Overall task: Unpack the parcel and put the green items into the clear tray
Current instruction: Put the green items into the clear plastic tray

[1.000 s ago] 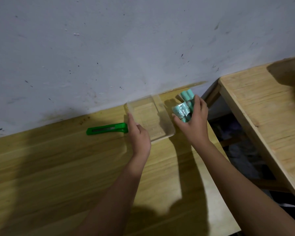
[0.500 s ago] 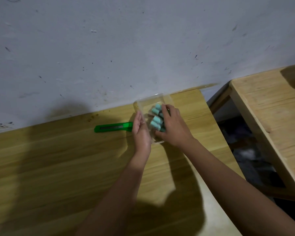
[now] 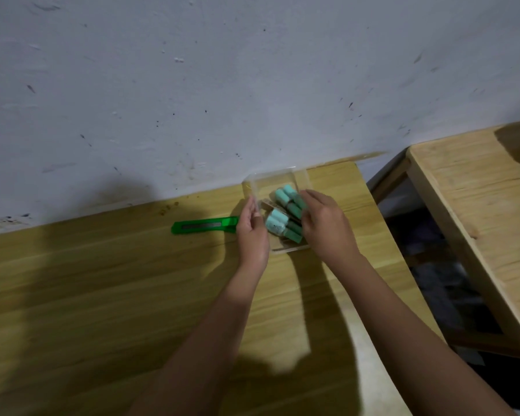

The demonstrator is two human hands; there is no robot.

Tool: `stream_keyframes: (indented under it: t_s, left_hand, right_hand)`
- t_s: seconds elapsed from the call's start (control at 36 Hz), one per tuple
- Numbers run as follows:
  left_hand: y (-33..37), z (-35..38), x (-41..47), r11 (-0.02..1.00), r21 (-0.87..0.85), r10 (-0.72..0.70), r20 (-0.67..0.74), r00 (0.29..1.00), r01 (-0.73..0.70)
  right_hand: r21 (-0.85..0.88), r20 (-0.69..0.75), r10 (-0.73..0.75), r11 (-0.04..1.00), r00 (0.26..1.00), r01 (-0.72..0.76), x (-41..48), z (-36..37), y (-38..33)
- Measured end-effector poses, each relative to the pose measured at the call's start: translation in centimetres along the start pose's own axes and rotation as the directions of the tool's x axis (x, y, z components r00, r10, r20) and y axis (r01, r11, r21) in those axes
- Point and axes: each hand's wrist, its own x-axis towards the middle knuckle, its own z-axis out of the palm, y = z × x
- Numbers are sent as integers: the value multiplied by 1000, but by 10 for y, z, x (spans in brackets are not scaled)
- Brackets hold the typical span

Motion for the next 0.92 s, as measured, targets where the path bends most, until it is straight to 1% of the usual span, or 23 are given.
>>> stream_keyframes:
  t_s: [0.08,0.19,0.28,0.33,0.42,0.44,0.5,0.56,0.61,0.69,0.75,0.83,0.92]
  left_hand:
    - [-2,-3,-1,998,59,17,19,1000,-18]
    - [-4,-6,0,995,92,37,40,999,-40]
    - [-3,-8,0,990,125,58,44,997,-63]
    - [-2,-11,0,983,164,80,41,996,-86]
    - [5,-26,1,958,255,129,32,991,-133]
    - [7,-34,3,935,314,166,28,986,-167]
    - [9,-53,10,850,466,269,18,963,-246]
    - [9,-74,17,777,565,323,19,946,-277]
    - [8,-95,23,720,640,291,71,954,-267]
    - [0,-119,31,564,765,222,224,949,-312]
    - [-4,-123,33,498,799,181,286,941,-338]
    - [-9,-119,33,416,850,175,275,945,-324]
    - [-13,-110,33,350,884,247,233,941,-311]
  right_hand:
    - [102,-69,131,987,989,-124,-1,-2,10]
    - [233,-82,246,947,966,-221,-2,5,12]
    - [363,-111,354,884,929,-294,-3,10,9]
    - [445,-108,441,823,891,-354,-3,12,6]
    - [507,-105,524,759,845,-408,-1,15,3]
    - [519,-107,538,747,836,-415,0,16,1]
    - [546,-109,560,724,821,-421,0,18,-1]
    - [568,-112,573,708,812,-421,-2,21,-3]
    - [568,-123,574,709,809,-417,-3,24,-4]
    - [573,-140,582,707,801,-414,-4,26,-5]
    - [578,-144,586,704,797,-413,-3,26,-5]
    - [581,-149,586,704,796,-410,-3,27,-5]
    - [582,-150,588,702,795,-410,-3,26,-4]
